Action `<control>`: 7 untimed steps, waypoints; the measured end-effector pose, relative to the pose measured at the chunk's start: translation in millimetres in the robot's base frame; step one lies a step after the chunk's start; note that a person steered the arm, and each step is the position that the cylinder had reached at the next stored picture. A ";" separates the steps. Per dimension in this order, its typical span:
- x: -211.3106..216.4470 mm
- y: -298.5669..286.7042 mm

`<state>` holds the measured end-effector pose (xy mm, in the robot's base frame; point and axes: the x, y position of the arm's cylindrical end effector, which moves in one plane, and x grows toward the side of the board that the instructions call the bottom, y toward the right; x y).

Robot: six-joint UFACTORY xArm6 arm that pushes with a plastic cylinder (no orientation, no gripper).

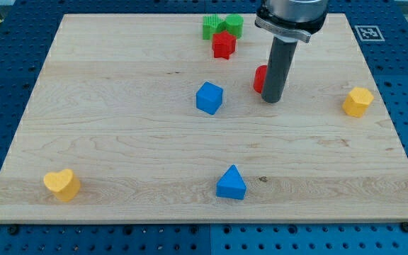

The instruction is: Move the red circle into the red star

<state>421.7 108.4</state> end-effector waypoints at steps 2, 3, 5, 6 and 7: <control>-7.5 0.0; -9.4 -1.8; -43.4 -15.6; -58.6 -17.0; -70.3 -19.1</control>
